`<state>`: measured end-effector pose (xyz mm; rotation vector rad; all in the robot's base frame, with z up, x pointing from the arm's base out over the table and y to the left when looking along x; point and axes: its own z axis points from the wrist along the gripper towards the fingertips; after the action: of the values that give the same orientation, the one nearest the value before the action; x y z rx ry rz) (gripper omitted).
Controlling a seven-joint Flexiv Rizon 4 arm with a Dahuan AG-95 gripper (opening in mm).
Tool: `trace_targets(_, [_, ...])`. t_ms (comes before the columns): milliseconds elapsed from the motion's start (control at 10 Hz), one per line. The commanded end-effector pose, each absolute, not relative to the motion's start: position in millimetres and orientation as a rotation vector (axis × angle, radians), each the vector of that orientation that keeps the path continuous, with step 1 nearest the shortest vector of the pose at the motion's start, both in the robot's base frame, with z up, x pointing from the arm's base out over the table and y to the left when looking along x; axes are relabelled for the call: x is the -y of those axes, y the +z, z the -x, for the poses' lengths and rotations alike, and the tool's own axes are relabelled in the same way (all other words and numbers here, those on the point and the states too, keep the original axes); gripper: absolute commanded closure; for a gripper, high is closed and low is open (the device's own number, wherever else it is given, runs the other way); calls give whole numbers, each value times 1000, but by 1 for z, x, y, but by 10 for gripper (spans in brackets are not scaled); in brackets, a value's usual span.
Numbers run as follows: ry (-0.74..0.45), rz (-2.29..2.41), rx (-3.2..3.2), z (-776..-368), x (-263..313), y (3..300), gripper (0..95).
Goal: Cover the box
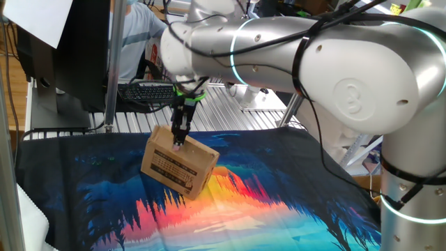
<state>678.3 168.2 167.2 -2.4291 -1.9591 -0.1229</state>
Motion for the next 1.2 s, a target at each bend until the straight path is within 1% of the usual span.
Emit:
trace_targets(100, [-116, 2373, 2004, -685, -174, 168, 380])
trace_targets(500, [-107, 2302, 2059, -688, -184, 175, 380])
trace_targets(700, [-117, 2237, 2039, -689, -197, 191, 380])
trace_targets(1000, [-173, 2058, 2129, -688, -209, 205, 380])
trace_targets(1200, [-208, 1952, 2188, -688, -209, 205, 380])
